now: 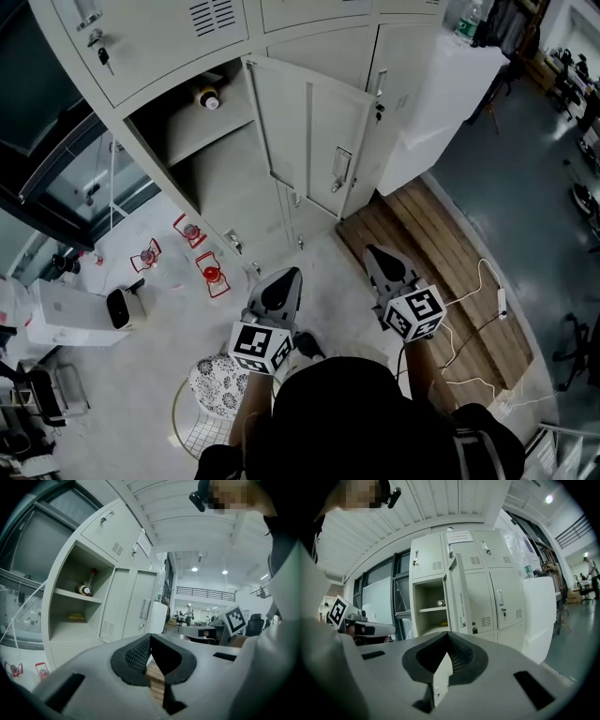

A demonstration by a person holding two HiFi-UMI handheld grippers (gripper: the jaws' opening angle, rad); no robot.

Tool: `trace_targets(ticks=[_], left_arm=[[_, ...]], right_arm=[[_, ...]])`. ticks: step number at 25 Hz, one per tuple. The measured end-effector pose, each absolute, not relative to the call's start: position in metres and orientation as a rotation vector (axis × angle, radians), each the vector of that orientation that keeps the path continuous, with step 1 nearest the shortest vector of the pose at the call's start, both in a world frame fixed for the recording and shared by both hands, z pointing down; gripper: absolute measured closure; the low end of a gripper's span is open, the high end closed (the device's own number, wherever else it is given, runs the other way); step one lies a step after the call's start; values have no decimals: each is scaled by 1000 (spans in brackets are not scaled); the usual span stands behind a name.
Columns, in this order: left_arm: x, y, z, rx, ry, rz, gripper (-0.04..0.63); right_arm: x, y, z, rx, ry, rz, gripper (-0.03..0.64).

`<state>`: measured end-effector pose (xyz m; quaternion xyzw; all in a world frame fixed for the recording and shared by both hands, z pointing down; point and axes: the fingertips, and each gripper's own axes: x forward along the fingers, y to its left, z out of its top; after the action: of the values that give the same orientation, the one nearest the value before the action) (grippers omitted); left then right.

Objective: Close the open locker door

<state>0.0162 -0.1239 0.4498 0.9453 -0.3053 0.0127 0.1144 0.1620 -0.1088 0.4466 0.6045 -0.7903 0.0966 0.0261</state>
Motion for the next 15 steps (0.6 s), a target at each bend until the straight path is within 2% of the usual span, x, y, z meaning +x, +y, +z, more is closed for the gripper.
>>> trace_targets(ticks=[15], left_arm=[[23,-139,458,2768,-816,65,578]], right_arm=[[159,-140,439,1884,-2412,206,612]])
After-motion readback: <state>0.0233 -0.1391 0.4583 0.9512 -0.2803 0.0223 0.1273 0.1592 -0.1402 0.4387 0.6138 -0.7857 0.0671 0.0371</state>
